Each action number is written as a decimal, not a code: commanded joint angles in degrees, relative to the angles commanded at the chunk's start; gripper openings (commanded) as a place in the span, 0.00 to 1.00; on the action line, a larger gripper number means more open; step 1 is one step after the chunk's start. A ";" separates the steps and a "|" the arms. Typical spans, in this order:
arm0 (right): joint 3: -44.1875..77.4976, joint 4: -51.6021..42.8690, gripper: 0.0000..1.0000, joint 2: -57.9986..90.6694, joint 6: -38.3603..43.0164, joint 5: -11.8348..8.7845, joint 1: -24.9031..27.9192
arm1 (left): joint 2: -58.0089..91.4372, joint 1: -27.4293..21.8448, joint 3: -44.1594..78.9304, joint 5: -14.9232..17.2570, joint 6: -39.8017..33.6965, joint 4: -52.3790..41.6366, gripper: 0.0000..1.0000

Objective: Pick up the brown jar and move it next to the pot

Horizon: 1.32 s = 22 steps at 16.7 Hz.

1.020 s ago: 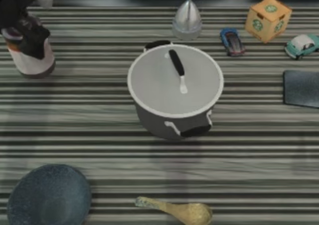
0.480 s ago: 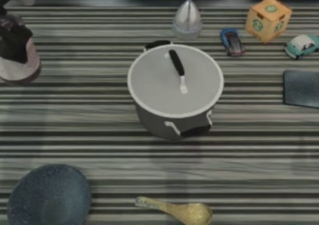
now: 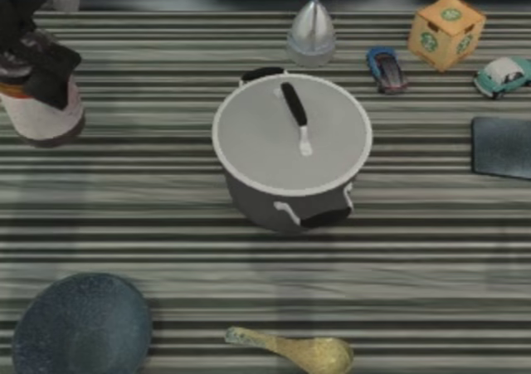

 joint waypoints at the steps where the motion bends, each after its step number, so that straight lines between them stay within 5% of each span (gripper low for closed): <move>1: 0.00 0.00 1.00 0.00 0.00 0.00 0.00 | -0.13 -1.28 -0.98 -0.71 -3.70 0.84 0.00; 7: 0.00 0.00 1.00 0.00 0.00 0.00 0.00 | -1.56 -10.27 -8.24 -5.80 -32.81 7.18 0.00; 11: 0.00 0.00 1.00 0.00 0.00 0.00 0.00 | -2.70 -15.10 -12.42 -8.64 -45.91 10.92 0.00; 22: 0.00 0.00 1.00 0.00 0.00 0.00 0.00 | -1.47 -16.36 -15.84 -9.43 -49.07 15.50 0.00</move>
